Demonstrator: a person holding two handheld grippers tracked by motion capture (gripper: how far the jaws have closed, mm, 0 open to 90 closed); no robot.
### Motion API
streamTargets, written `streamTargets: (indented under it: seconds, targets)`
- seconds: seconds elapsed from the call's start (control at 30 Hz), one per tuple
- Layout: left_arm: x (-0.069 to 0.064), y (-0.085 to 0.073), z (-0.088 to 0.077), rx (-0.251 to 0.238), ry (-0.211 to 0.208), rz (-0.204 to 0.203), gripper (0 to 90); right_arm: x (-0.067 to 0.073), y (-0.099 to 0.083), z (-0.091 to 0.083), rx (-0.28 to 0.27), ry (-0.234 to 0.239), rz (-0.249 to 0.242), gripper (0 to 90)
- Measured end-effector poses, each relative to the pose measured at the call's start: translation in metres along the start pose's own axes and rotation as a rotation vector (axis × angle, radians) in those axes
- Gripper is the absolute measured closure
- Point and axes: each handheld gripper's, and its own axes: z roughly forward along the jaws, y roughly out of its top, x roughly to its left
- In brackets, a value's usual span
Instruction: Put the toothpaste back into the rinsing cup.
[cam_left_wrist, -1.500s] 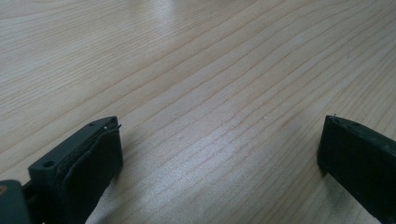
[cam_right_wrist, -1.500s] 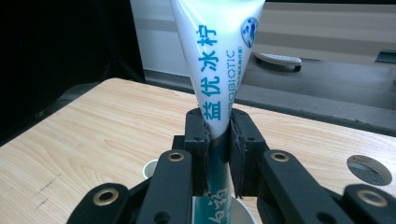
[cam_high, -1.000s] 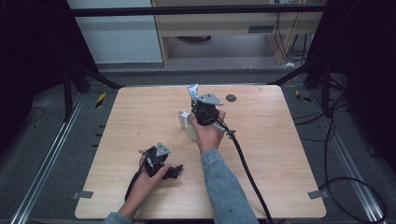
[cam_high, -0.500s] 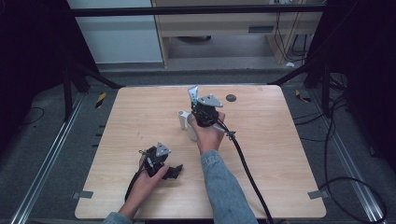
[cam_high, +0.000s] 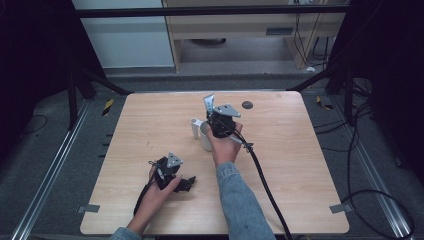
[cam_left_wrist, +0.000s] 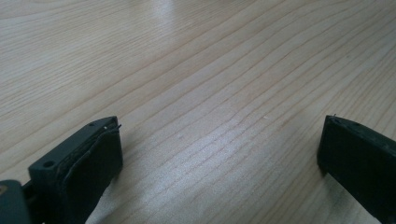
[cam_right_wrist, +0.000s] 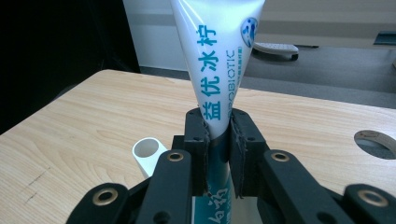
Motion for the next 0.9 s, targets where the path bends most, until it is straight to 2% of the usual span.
streamTargets:
  seconds: [0.57, 0.9]
  targets:
    - [0.000, 0.000, 0.000, 0.000, 0.000, 0.000, 0.0, 0.003, -0.007, 0.003, 0.016, 0.010, 0.004, 78.4]
    - [0.000, 0.000, 0.000, 0.000, 0.000, 0.000, 0.0, 0.001, -0.011, 0.003, 0.021, 0.003, 0.016, 78.3]
